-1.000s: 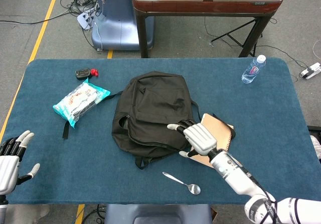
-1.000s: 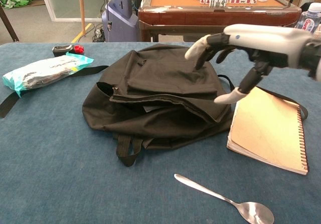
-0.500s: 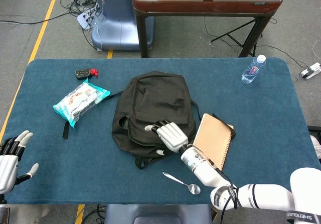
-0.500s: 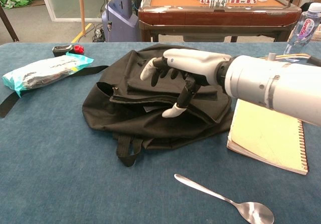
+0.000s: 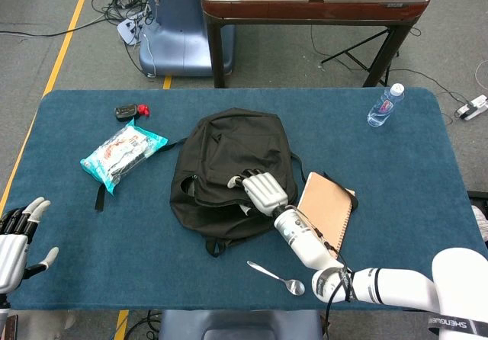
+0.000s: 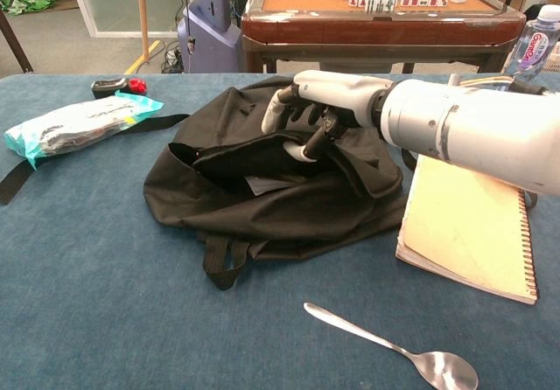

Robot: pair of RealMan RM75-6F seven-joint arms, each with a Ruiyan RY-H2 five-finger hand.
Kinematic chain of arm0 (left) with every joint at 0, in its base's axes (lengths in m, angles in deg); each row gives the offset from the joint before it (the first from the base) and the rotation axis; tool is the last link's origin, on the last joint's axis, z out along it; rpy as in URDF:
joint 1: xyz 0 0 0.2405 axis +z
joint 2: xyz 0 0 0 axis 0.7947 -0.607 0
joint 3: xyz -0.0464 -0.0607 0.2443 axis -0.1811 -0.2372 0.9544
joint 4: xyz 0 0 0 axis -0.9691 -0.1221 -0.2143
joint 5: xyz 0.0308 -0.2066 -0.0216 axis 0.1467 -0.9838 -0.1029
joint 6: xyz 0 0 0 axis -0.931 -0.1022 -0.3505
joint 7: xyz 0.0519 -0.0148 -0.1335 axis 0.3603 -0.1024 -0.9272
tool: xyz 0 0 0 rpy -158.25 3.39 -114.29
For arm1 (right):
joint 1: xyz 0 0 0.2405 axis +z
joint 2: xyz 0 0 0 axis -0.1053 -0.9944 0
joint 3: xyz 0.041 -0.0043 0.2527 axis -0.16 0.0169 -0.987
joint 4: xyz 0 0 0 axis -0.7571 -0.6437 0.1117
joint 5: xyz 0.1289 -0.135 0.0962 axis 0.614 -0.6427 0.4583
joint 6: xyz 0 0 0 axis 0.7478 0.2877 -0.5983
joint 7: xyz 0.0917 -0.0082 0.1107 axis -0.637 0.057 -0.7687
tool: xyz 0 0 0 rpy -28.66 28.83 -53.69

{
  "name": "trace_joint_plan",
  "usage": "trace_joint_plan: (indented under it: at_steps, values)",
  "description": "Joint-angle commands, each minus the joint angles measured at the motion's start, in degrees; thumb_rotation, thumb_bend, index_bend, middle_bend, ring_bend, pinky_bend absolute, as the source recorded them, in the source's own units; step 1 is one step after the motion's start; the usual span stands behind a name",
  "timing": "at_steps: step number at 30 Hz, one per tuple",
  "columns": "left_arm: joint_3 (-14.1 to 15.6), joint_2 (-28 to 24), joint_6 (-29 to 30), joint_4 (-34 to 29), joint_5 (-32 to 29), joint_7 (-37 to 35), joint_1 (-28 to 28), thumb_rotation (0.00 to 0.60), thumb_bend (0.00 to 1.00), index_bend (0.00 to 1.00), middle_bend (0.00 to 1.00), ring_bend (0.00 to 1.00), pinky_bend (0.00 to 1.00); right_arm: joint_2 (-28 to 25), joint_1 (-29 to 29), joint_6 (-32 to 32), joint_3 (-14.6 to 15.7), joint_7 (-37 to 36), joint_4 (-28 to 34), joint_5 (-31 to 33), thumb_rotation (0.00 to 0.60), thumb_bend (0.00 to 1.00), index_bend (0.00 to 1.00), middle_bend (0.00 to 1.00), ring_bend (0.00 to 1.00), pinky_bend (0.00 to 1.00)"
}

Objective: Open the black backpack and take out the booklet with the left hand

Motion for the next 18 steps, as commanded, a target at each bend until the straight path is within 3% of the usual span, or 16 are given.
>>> trace_joint_plan:
  at_steps: [1, 8, 18]
  values:
    - [-0.08, 0.02, 0.0, -0.11, 0.02, 0.16, -0.07, 0.6, 0.28, 0.11, 0.09, 0.13, 0.1, -0.66, 0.42, -0.02, 0.18, -0.66, 0.2, 0.33, 0.6, 0.61, 0.4, 0.32, 0.18, 0.19]
    - [-0.62, -0.26, -1.53, -0.1, 0.59, 0.5, -1.59, 0.6, 0.28, 0.12, 0.09, 0.13, 0.1, -0.78, 0.06, 0.79, -0.35, -4.61, -1.15, -0.4, 0.6, 0.65, 0.56, 0.37, 0.21, 0.2]
    - [-3.61, 0.03, -5.18, 1.69, 5.37, -6.35, -8.27, 0.6, 0.28, 0.21, 0.14, 0.19, 0.1, -1.97, -0.38, 2.74, -3.38, -9.82, -4.09, 0.1, 0.6, 0.66, 0.61, 0.39, 0.23, 0.21]
